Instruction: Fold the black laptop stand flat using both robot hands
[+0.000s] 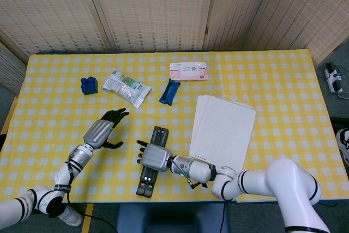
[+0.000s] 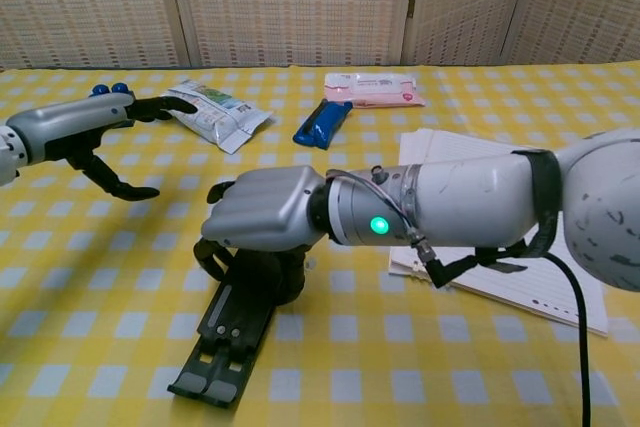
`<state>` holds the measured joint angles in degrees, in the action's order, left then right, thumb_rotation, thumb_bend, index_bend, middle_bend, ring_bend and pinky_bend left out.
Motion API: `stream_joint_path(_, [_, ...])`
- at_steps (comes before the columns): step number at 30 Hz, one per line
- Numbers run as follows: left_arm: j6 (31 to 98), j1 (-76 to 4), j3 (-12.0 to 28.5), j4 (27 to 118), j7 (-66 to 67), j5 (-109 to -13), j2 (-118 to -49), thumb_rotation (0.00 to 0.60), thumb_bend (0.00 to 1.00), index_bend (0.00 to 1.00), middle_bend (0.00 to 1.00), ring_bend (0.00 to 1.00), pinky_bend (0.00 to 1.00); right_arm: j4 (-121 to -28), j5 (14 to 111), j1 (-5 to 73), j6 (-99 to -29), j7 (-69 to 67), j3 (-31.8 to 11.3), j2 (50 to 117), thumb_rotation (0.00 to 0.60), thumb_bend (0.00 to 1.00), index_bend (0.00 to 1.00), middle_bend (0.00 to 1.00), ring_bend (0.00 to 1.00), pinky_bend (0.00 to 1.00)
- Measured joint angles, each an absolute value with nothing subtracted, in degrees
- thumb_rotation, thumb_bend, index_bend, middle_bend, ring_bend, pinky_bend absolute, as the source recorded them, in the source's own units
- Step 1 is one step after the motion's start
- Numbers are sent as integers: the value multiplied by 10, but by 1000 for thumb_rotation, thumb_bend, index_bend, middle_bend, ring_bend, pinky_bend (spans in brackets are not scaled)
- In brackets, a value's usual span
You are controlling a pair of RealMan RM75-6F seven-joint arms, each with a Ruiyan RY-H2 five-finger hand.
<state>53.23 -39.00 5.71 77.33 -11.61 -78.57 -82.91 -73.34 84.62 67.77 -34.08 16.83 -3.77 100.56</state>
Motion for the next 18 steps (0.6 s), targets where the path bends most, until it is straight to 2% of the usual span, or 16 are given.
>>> stream_joint_path(3, [534,-390,59,778,-113,-784,-828,600,302,18,0,0,0,-735,850,676,-342,162,-35,1000,600,314,343,345,192,50])
stream_joint_path(5, [536,-389,61,781,-111,-783,-826,600,302,18,0,0,0,-741,847,675,-340,162,-34,994,600,315,122,151,91,14])
stream_joint_path(7, [539,-389,62,785,-107,-782,-825,600,302,18,0,0,0,-751,842,672,-340,165,-34,987,600,314,12,45,46,0])
stream_joint_path(8, [540,-388,63,786,-104,-782,-824,600,302,18,0,0,0,-756,840,670,-343,167,-35,983,600,314,0,21,37,0])
stream_joint_path(12, [550,-386,66,792,-91,-780,-817,600,302,19,0,0,0,-780,834,651,-373,182,-35,963,600,314,0,6,36,0])
stream_joint_path(18, [583,-370,75,807,-56,-765,-797,600,330,38,0,0,0,-843,817,589,-467,220,-32,906,600,314,0,49,52,0])
